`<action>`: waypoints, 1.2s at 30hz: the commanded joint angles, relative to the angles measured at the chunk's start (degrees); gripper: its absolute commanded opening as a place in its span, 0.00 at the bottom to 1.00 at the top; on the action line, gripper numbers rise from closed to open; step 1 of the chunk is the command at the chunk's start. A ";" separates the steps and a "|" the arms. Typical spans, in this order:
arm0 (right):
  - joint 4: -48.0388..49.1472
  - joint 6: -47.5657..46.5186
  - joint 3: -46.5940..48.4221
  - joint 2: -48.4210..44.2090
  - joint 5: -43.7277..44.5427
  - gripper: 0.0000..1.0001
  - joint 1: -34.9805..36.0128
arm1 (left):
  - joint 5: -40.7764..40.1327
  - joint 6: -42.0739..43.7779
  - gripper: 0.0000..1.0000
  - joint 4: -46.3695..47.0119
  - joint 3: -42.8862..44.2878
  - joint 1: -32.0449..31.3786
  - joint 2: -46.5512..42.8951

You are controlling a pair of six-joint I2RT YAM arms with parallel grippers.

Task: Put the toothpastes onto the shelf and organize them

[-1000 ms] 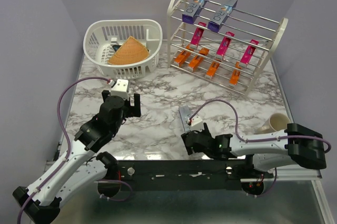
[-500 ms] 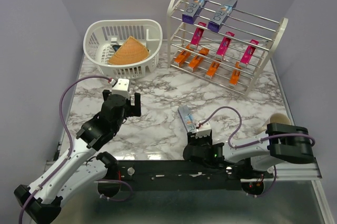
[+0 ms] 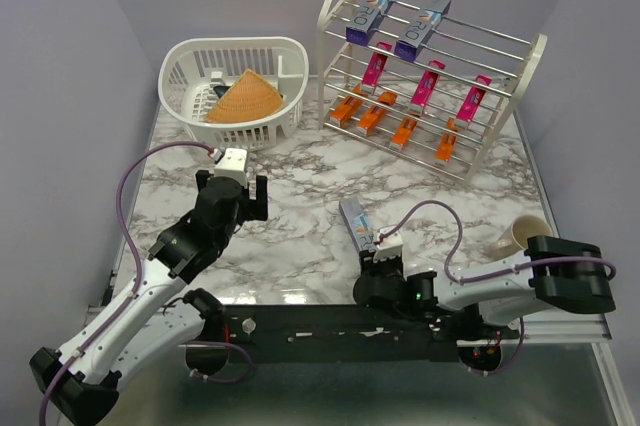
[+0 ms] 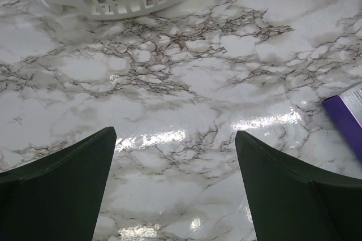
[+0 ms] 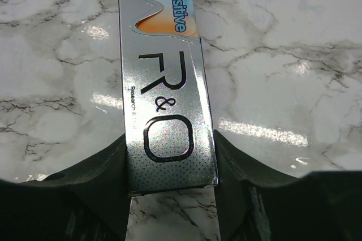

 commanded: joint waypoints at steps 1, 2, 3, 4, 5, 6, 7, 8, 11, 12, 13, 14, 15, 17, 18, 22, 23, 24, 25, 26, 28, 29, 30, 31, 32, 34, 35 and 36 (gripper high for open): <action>-2.10 -9.63 3.16 -7.47 1.70 0.40 0.46 | 0.51 -0.16 0.99 0.67 -0.32 0.59 -0.17; -2.98 -11.13 3.78 -8.62 1.70 0.39 0.46 | 0.43 -0.25 0.99 0.67 -0.23 0.59 -0.17; -4.12 -13.67 4.83 -9.68 1.70 0.40 0.46 | 0.08 -0.34 0.99 0.50 -0.32 0.68 -0.26; -6.65 -14.65 6.93 -10.56 2.05 0.39 0.46 | -0.01 -0.34 0.99 0.50 -0.32 0.77 -0.43; -7.63 -15.96 8.17 -12.65 2.14 0.39 0.46 | -0.10 -0.34 0.99 0.58 -0.32 0.85 -0.61; -8.60 -18.59 9.31 -13.63 2.49 0.39 0.37 | -0.19 -0.42 0.99 0.50 -0.23 0.86 -0.61; -10.96 -19.40 10.54 -14.77 3.19 0.39 0.28 | -0.19 -0.42 0.99 0.50 -0.23 0.94 -0.70; -12.29 -20.27 13.68 -16.61 3.54 0.39 -0.33 | -0.19 -0.51 0.99 0.50 -0.14 1.12 -0.87; -16.07 -24.93 20.19 -19.00 4.60 0.39 -2.17 | -0.28 -0.78 0.99 0.41 -0.23 1.21 -1.31; -17.04 -27.38 22.31 -20.05 4.51 0.40 -3.05 | -0.28 -0.69 0.99 0.32 -0.23 1.29 -1.40; -19.05 -28.71 24.24 -20.49 3.73 0.40 -3.84 | -0.36 -0.69 0.99 0.32 -0.23 1.29 -1.49; -20.11 -29.77 26.18 -20.67 3.63 0.40 -5.59 | -0.37 -0.78 0.99 0.32 -0.23 1.29 -1.66; -21.08 -31.60 30.28 -21.20 3.63 0.40 -6.48 | -0.37 -0.78 0.99 0.32 -0.23 1.29 -1.84; -23.37 -33.55 34.26 -21.64 2.32 0.40 -9.46 | -0.37 -0.86 0.99 0.32 -0.32 1.38 -2.10; -23.55 -35.64 37.41 -21.73 2.05 0.40 -10.35 | -0.37 -0.95 0.99 0.23 -0.23 1.38 -2.28; -23.90 -41.11 46.02 -20.77 1.17 0.40 -15.35 | -0.01 -1.04 0.99 0.32 -0.32 1.38 -2.45; -24.08 -42.07 47.71 -20.07 1.61 0.40 -17.54 | -0.01 -0.95 0.99 0.32 -0.41 1.38 -2.45; -24.17 -43.73 49.73 -19.36 1.96 0.40 -18.87 | 0.25 -1.04 0.99 0.23 -0.32 1.38 -2.54; -25.56 -44.01 53.49 -18.57 1.79 0.40 -20.53 | 0.34 -1.04 0.99 0.23 -0.32 1.38 -2.54; -26.70 -43.84 55.97 -16.65 1.27 0.40 -24.38 | 0.42 -1.13 0.99 0.32 -0.32 1.38 -2.46; -30.38 -42.61 60.10 -14.53 -0.92 0.40 -28.27 | 0.69 -1.13 0.99 0.32 -0.41 1.38 -2.54; -30.84 -42.52 64.04 -12.61 -0.85 0.40 -31.50 | 0.86 -1.13 0.99 0.32 -0.41 1.38 -2.63; -31.37 -42.69 65.64 -11.46 -0.76 0.40 -33.02 | 0.86 -1.13 0.99 0.41 -0.41 1.38 -2.72; -32.33 -42.87 67.66 -10.58 -1.72 0.40 -34.60 | 0.95 -1.13 0.99 0.32 -0.32 1.38 -2.80; -32.77 -42.78 70.64 -9.52 -2.51 0.40 -38.09 | 1.04 -1.22 0.99 0.32 -0.32 1.38 -2.89; -34.44 -42.17 73.64 -6.36 -5.92 0.40 -41.80 | 1.39 -1.22 0.99 0.41 -0.41 1.38 -2.81; -34.97 -41.73 74.96 -4.87 -7.08 0.40 -45.30 | 1.48 -1.22 0.99 0.41 -0.41 1.47 -2.81; -35.59 -41.12 77.67 -2.42 -8.13 0.40 -46.81 | 1.74 -1.22 0.99 0.49 -0.49 1.47 -2.63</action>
